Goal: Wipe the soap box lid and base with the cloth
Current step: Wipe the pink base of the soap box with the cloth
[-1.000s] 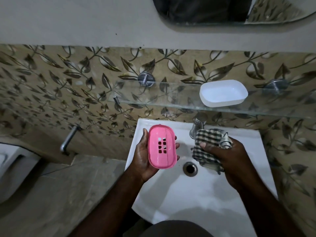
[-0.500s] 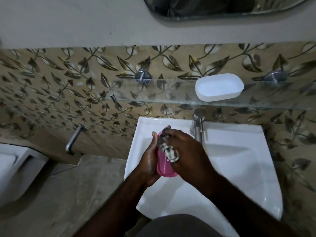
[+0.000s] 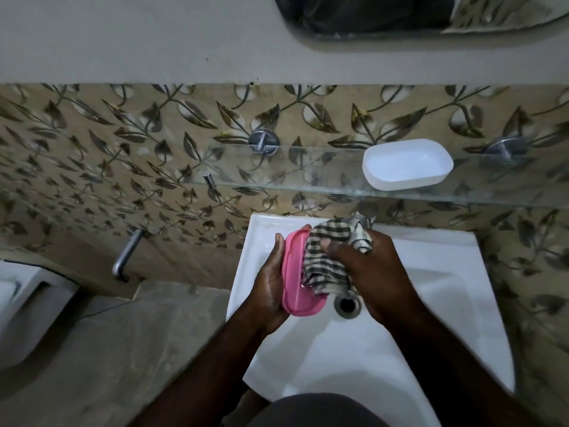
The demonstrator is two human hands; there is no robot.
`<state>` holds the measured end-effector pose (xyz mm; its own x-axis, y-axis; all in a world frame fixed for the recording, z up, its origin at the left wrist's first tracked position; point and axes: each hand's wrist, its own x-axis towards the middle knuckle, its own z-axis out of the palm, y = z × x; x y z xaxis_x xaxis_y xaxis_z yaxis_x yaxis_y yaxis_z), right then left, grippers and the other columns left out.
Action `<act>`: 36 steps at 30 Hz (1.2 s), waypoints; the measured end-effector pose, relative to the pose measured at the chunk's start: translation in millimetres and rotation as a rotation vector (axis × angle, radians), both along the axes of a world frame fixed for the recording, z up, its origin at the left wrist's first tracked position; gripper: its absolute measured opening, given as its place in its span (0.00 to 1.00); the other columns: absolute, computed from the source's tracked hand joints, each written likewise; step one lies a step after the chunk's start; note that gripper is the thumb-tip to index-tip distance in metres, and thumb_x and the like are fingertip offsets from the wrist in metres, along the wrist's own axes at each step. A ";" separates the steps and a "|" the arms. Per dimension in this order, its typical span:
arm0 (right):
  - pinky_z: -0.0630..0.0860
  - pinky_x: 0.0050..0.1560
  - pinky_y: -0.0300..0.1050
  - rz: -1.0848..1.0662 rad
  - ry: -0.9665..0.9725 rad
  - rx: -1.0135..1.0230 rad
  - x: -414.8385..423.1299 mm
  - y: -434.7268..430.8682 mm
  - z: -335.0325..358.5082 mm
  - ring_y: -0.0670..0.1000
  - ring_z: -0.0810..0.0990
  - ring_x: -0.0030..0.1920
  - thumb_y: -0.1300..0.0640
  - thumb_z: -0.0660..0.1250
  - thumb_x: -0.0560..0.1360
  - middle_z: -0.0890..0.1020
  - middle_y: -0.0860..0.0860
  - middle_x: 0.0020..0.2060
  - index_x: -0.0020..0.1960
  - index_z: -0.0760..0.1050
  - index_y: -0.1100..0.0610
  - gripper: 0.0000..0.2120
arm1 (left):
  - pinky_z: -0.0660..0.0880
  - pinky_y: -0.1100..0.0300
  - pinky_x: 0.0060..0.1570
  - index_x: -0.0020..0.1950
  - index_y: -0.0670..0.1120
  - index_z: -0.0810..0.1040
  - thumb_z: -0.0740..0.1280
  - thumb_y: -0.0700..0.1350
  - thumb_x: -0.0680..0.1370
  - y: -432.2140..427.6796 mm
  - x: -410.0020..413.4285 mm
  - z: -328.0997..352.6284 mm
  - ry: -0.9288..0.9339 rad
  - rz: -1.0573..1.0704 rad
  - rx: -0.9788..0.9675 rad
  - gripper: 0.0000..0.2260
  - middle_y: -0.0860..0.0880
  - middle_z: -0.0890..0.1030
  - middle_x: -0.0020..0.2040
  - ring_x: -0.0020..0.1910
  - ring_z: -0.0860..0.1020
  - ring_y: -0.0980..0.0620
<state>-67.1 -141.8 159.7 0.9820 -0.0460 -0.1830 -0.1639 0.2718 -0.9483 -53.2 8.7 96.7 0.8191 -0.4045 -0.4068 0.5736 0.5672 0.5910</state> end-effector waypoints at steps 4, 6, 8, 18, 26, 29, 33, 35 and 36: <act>0.82 0.44 0.63 0.050 -0.058 -0.274 -11.7 26.2 -8.7 0.60 0.86 0.41 0.59 0.71 0.68 0.86 0.57 0.39 0.46 0.82 0.57 0.07 | 0.79 0.51 0.52 0.69 0.48 0.74 0.53 0.60 0.80 -6.5 0.4 7.3 -0.062 0.000 0.063 0.24 0.41 0.82 0.57 0.53 0.81 0.45; 0.82 0.41 0.64 0.172 -0.034 -0.333 -22.9 30.8 -11.2 0.61 0.85 0.39 0.60 0.72 0.70 0.85 0.59 0.38 0.45 0.82 0.58 0.04 | 0.79 0.53 0.50 0.71 0.53 0.72 0.52 0.60 0.81 0.0 3.4 9.7 -0.099 0.009 0.055 0.22 0.41 0.82 0.53 0.49 0.81 0.46; 0.81 0.40 0.67 0.188 0.038 -0.222 -19.9 29.2 -6.7 0.64 0.85 0.39 0.66 0.71 0.73 0.85 0.62 0.38 0.44 0.82 0.59 0.04 | 0.78 0.51 0.52 0.71 0.53 0.72 0.52 0.59 0.81 2.6 3.1 11.5 -0.105 0.012 0.053 0.22 0.41 0.82 0.54 0.50 0.81 0.45; 0.82 0.43 0.62 0.297 -0.038 -0.357 -22.0 26.8 -16.9 0.57 0.86 0.40 0.61 0.71 0.71 0.86 0.56 0.38 0.45 0.83 0.55 0.04 | 0.79 0.53 0.45 0.65 0.52 0.78 0.55 0.60 0.80 1.3 0.4 10.5 -0.061 0.063 0.036 0.21 0.42 0.82 0.47 0.44 0.82 0.46; 0.82 0.45 0.52 -0.021 -0.136 -0.283 15.2 23.0 -2.9 0.55 0.86 0.42 0.61 0.73 0.70 0.86 0.55 0.40 0.46 0.83 0.59 0.05 | 0.74 0.49 0.57 0.58 0.45 0.82 0.60 0.60 0.76 -10.4 -1.4 9.2 0.004 0.046 0.009 0.23 0.42 0.83 0.55 0.52 0.81 0.45; 0.82 0.45 0.57 0.254 -0.139 -0.507 -12.2 29.5 -16.1 0.54 0.85 0.40 0.52 0.72 0.66 0.86 0.53 0.39 0.45 0.82 0.56 0.11 | 0.72 0.47 0.61 0.59 0.46 0.83 0.61 0.63 0.75 0.5 6.5 9.5 0.040 0.083 -0.013 0.25 0.40 0.81 0.54 0.52 0.79 0.42; 0.81 0.46 0.60 0.312 -0.116 -0.492 -1.9 21.8 -12.9 0.57 0.86 0.42 0.53 0.73 0.66 0.86 0.55 0.39 0.46 0.83 0.57 0.11 | 0.77 0.50 0.55 0.55 0.41 0.83 0.58 0.64 0.76 -1.2 0.7 8.8 0.076 0.045 -0.019 0.29 0.40 0.83 0.51 0.49 0.82 0.43; 0.81 0.47 0.59 0.142 -0.173 -0.481 15.0 18.8 -6.0 0.55 0.86 0.43 0.54 0.73 0.66 0.86 0.54 0.40 0.47 0.83 0.58 0.12 | 0.80 0.52 0.52 0.53 0.43 0.84 0.58 0.62 0.77 -9.4 -2.2 8.4 0.051 0.042 -0.017 0.26 0.42 0.84 0.52 0.49 0.83 0.46; 0.81 0.47 0.58 0.069 -0.209 -0.488 21.0 19.8 -3.0 0.54 0.86 0.43 0.54 0.73 0.66 0.86 0.53 0.40 0.48 0.83 0.57 0.12 | 0.80 0.52 0.52 0.53 0.44 0.85 0.59 0.60 0.77 -12.9 -2.2 10.4 0.053 0.053 -0.015 0.24 0.43 0.84 0.53 0.50 0.83 0.47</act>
<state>-46.1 -122.1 156.7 0.9990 -0.0107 0.0434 0.0401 -0.2134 -0.9761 -55.4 -4.2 107.1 0.8169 -0.3674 -0.4446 0.5728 0.6066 0.5513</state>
